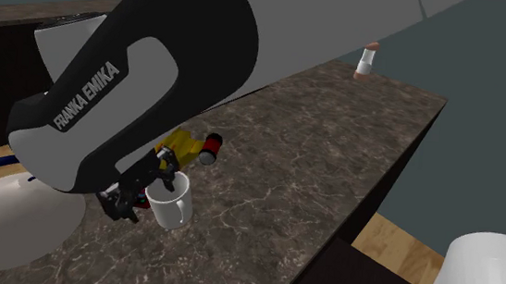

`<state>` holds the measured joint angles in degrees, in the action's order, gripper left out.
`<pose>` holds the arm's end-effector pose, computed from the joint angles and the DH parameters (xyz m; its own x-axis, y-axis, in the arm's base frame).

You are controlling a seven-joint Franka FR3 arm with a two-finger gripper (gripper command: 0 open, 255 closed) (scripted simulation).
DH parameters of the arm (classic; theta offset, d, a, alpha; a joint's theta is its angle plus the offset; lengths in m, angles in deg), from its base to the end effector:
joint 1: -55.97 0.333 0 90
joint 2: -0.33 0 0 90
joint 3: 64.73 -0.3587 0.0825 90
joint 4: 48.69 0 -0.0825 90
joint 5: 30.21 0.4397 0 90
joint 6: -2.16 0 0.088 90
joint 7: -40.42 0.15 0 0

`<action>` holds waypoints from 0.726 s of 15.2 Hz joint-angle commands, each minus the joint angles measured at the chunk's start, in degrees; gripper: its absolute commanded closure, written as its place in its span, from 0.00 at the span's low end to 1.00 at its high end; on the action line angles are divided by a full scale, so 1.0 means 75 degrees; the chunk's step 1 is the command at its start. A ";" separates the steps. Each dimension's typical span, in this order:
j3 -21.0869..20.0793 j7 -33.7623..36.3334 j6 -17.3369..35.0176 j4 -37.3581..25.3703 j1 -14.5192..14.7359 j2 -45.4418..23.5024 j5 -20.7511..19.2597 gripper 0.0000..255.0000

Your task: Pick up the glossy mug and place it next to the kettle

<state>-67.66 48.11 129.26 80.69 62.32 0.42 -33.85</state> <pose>0.5502 0.0856 0.3241 0.9973 0.0661 -0.0322 0.0678 -0.9962 0.0540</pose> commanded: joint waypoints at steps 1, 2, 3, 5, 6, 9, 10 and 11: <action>0.0000 0.0000 0.0000 0.0000 0.0000 0.0000 0.0000 0.00; 0.0000 0.0000 0.0000 0.0000 0.0000 0.0000 0.0000 0.00; -0.0006 -0.0013 -0.0256 -0.0127 0.0006 0.0129 0.0021 0.00; -0.0017 -0.0036 -0.0769 -0.0413 0.0018 0.0357 0.0056 0.00; -0.0021 -0.0043 -0.0971 -0.0537 0.0023 0.0435 0.0068 0.00; -0.0021 -0.0043 -0.0971 -0.0537 0.0023 0.0435 0.0068 0.00; -0.0021 -0.0043 -0.0971 -0.0537 0.0023 0.0435 0.0068 0.00; -0.0021 -0.0043 -0.0971 -0.0537 0.0023 0.0435 0.0068 0.00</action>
<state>-67.81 47.78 122.04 76.72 62.48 3.69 -33.34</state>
